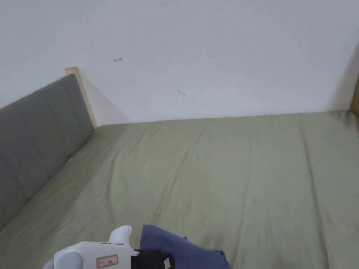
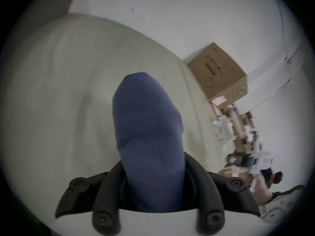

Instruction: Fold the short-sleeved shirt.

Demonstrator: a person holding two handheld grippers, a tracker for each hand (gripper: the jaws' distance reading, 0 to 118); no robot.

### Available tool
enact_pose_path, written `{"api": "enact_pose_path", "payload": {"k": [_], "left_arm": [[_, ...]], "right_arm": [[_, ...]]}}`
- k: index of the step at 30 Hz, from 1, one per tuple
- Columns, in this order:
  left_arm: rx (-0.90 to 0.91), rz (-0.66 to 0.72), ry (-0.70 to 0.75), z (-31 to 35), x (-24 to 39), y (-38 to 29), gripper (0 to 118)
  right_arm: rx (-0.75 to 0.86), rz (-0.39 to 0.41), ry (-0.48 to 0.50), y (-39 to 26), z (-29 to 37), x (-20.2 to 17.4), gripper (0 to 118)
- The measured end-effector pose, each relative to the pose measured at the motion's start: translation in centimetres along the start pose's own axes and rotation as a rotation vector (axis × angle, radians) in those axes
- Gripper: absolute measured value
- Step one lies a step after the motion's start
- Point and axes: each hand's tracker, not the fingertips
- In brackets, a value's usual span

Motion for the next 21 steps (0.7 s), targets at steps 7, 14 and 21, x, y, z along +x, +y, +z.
{"api": "enact_pose_path", "payload": {"k": [7, 14, 21], "left_arm": [[-0.048, -0.141, 0.462, 8.3, -7.3, 5.2, 29], [-0.117, -0.239, 0.881, 11.6, -12.3, 6.6, 118], [-0.034, -0.168, 0.833, 13.5, -13.0, 5.3, 114]], "right_arm": [[0.057, 0.004, -0.045, 1.9, 1.3, -0.7, 0], [0.079, 0.021, -0.056, 2.9, 1.5, -1.8, 0], [0.092, 0.037, -0.083, 3.1, 1.5, -1.6, 0]]}}
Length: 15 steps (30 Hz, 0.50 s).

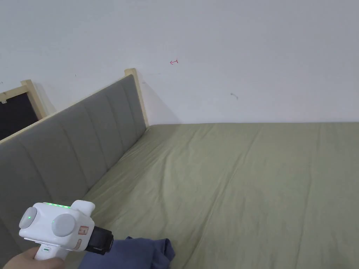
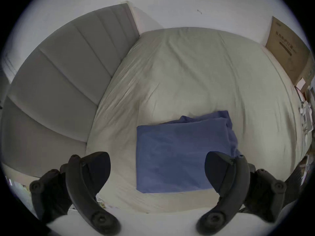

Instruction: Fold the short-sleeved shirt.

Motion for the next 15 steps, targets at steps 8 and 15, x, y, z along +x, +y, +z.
{"api": "enact_pose_path", "payload": {"k": [8, 15], "left_arm": [[-0.054, 0.073, -0.336, 1.7, 13.0, 0.1, 36], [0.225, 0.050, -0.452, 4.4, 29.4, 1.0, 2]], "right_arm": [[0.003, -0.014, -0.011, 0.1, 0.2, 0.6, 0], [-0.057, -0.031, -0.140, 1.4, -0.2, 1.7, 0]]}}
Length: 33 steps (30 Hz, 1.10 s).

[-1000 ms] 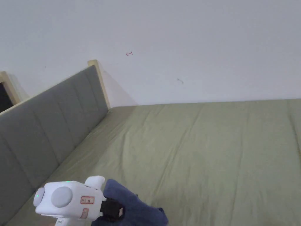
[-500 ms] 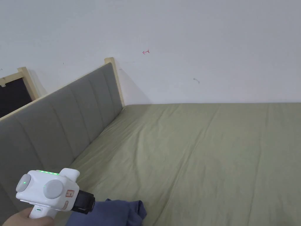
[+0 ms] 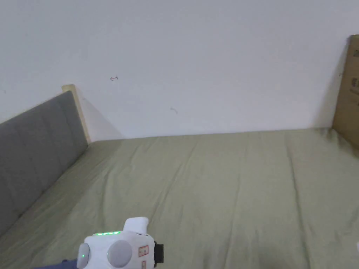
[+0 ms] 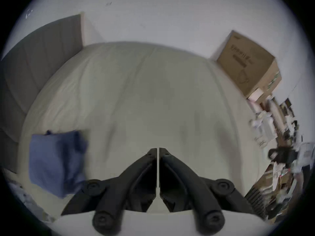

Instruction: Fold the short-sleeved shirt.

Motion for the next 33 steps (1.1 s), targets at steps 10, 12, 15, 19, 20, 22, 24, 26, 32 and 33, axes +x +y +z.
{"api": "enact_pose_path", "payload": {"k": [10, 12, 15, 19, 20, 22, 24, 26, 32, 33], "left_arm": [[0.622, -0.112, 0.022, 9.3, 11.9, 4.4, 2], [0.679, -0.126, 0.056, 11.4, 12.7, 4.9, 2], [0.762, -0.144, 0.080, 13.7, 12.7, 5.4, 4], [0.851, -0.139, 0.078, 16.1, 12.8, 5.4, 84], [0.847, -0.146, 0.086, 16.3, 13.0, 5.4, 116], [0.799, -0.173, 0.107, 16.2, 13.2, 6.1, 118], [0.834, -0.176, 0.101, 16.9, 13.5, 5.0, 118], [0.828, -0.180, 0.102, 17.1, 13.9, 4.7, 118], [0.823, -0.176, 0.127, 17.2, 13.9, 4.4, 118], [0.827, -0.174, 0.112, 17.1, 13.7, 4.4, 118]], "right_arm": [[0.511, 0.163, -0.070, 5.1, 6.7, -4.2, 0], [0.671, 0.178, -0.040, 5.4, 8.6, -5.2, 0], [0.843, 0.196, -0.012, 5.6, 10.4, -6.3, 3], [0.907, 0.253, -0.079, 6.2, 11.4, -7.9, 54], [0.906, 0.258, -0.086, 6.3, 11.4, -8.2, 80], [0.911, 0.265, -0.107, 6.3, 11.4, -8.7, 118], [0.898, 0.295, -0.123, 5.7, 11.5, -8.9, 118], [0.931, 0.307, -0.123, 5.3, 11.7, -9.3, 118], [0.939, 0.340, -0.152, 4.9, 12.0, -10.2, 118], [0.938, 0.335, -0.150, 4.9, 12.0, -10.1, 118]]}}
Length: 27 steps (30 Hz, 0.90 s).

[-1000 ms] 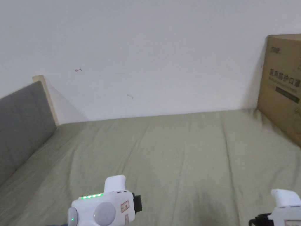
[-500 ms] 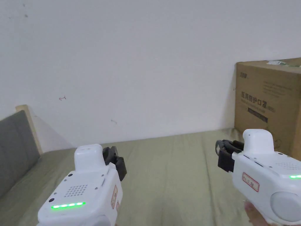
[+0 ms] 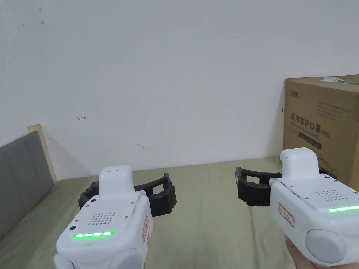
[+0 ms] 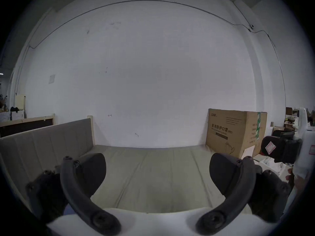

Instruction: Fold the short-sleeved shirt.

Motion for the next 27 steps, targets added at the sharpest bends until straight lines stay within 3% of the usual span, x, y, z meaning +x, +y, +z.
{"api": "enact_pose_path", "payload": {"k": [13, 19, 27], "left_arm": [[-0.042, 0.050, -0.079, 0.1, -0.7, 0.1, 118], [-0.096, -0.003, 0.033, -0.4, -0.2, -0.4, 118], [-0.127, 0.104, 0.025, -0.7, -1.5, -1.1, 118]], "right_arm": [[-0.034, -0.005, -0.012, -0.1, -0.1, 0.1, 118], [-0.048, -0.002, -0.003, -0.1, -0.2, -0.4, 118], [-0.070, -0.003, 0.001, -0.6, -0.5, -0.4, 118]]}}
